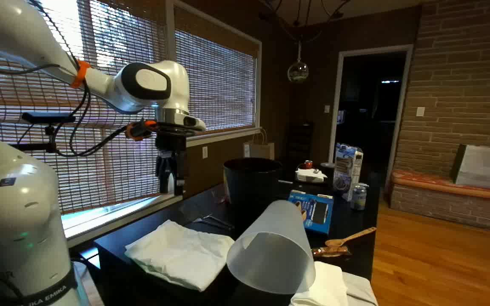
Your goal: Put the container upright
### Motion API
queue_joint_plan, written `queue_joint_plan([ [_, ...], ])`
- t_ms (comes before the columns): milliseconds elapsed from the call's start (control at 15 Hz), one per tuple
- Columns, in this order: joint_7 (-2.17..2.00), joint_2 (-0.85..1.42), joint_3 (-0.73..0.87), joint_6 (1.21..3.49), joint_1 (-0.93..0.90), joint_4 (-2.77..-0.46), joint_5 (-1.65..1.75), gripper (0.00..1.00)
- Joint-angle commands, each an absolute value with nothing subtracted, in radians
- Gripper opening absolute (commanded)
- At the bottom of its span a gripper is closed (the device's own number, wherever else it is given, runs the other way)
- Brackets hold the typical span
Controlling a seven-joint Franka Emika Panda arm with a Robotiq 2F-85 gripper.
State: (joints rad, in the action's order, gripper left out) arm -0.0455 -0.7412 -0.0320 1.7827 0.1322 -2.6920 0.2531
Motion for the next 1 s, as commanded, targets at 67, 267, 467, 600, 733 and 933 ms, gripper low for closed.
queue_joint_plan([
  [67,-0.056,-0.74,-0.015,1.778,0.112,-2.69,0.263,1.0],
  [267,-0.056,-0.74,-0.015,1.778,0.112,-2.69,0.263,1.0],
  [467,-0.126,-0.684,-0.013,1.865,0.15,-2.684,0.288,1.0],
  [600,-0.208,-0.599,0.011,1.97,0.202,-2.66,0.302,1.0],
  [733,-0.266,-0.508,0.042,2.071,0.252,-2.623,0.311,1.0],
  [933,-0.32,-0.359,0.103,2.207,0.316,-2.55,0.282,1.0],
])
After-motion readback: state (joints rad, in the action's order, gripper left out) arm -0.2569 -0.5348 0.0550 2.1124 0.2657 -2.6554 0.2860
